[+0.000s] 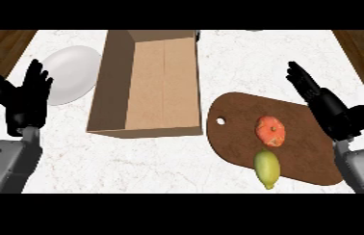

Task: Pick the squash from the cutting board and place it in the cardboard box

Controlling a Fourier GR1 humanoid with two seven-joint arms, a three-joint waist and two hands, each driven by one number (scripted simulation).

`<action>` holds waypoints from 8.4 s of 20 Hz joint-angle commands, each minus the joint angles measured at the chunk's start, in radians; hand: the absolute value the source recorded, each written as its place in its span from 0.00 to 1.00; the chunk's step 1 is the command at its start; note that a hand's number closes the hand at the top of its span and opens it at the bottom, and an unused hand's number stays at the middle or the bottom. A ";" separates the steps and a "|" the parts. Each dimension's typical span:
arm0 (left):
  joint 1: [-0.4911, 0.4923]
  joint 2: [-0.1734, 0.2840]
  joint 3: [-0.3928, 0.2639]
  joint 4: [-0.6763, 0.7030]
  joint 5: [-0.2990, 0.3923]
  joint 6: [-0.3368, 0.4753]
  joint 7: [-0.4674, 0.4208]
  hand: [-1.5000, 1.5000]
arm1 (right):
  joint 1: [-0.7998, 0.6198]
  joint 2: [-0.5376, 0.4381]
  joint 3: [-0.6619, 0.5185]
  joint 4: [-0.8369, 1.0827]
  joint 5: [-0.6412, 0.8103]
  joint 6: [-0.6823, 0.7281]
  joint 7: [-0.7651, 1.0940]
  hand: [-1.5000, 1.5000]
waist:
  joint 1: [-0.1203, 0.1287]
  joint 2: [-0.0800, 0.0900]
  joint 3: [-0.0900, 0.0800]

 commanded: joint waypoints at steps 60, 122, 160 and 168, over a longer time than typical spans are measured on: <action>0.166 0.047 0.036 0.027 -0.393 -0.210 -0.148 0.50 | -0.363 -0.059 0.241 0.565 0.991 0.398 -0.814 0.00 | -0.004 0.001 -0.005; 0.155 -0.059 0.125 -0.013 -0.516 -0.299 -0.129 0.50 | -1.089 0.266 -0.240 1.013 0.998 0.133 -0.899 1.00 | 0.029 0.007 -0.006; 0.024 -0.119 0.075 0.014 -0.570 -0.355 -0.104 0.50 | -1.137 0.558 0.027 1.130 0.604 0.010 -0.393 0.00 | 0.145 0.034 -0.007; 0.071 -0.112 0.098 0.008 -0.574 -0.334 -0.121 0.50 | -1.170 0.558 -0.114 1.122 0.405 -0.011 -0.453 0.00 | 0.111 0.031 -0.006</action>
